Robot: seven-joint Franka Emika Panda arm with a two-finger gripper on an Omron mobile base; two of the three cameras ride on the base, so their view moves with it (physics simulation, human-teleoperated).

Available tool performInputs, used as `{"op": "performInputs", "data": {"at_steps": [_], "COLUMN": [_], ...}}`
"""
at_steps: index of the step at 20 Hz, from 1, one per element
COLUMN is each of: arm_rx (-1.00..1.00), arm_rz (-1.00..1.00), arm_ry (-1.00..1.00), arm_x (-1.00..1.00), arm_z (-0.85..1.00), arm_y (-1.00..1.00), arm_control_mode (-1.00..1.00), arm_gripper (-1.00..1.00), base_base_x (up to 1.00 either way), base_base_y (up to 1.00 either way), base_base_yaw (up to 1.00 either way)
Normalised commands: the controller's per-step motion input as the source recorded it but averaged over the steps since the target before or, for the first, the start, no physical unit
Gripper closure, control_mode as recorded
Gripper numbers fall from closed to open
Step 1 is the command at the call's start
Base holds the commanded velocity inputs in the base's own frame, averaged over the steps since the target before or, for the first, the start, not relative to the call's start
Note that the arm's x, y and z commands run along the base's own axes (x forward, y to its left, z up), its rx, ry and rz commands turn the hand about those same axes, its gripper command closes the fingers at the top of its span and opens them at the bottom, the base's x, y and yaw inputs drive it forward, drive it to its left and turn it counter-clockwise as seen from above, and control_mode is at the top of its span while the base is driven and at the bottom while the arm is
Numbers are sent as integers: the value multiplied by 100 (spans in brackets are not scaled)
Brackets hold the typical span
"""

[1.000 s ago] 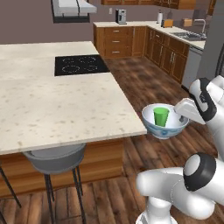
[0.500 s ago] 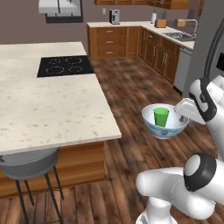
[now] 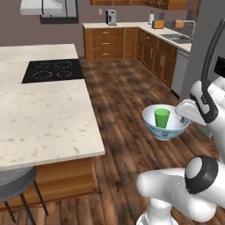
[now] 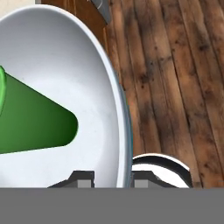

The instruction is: Place the cup inside the bowl on the dining table and move the bowl to any counter.

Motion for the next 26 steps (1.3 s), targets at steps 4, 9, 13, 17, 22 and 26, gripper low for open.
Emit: {"op": "performInputs", "data": {"at_steps": [4,9,13,17,22,26], "arm_rx": [0,0,0,0,0,0], "arm_rz": [0,0,0,0,0,0], "arm_ry": [0,0,0,0,0,0], "arm_x": [0,0,0,0,0,0], "arm_z": [0,0,0,0,0,0], "arm_y": [0,0,0,0,0,0], "arm_control_mode": [100,100,100,100,100,100], "arm_gripper": [100,100,100,100,100,100], "base_base_x": [71,70,74,72,58,62], "base_base_y": [-48,-51,-52,-51,-21,-5], "base_base_yaw": [0,0,0,0,0,0]}}
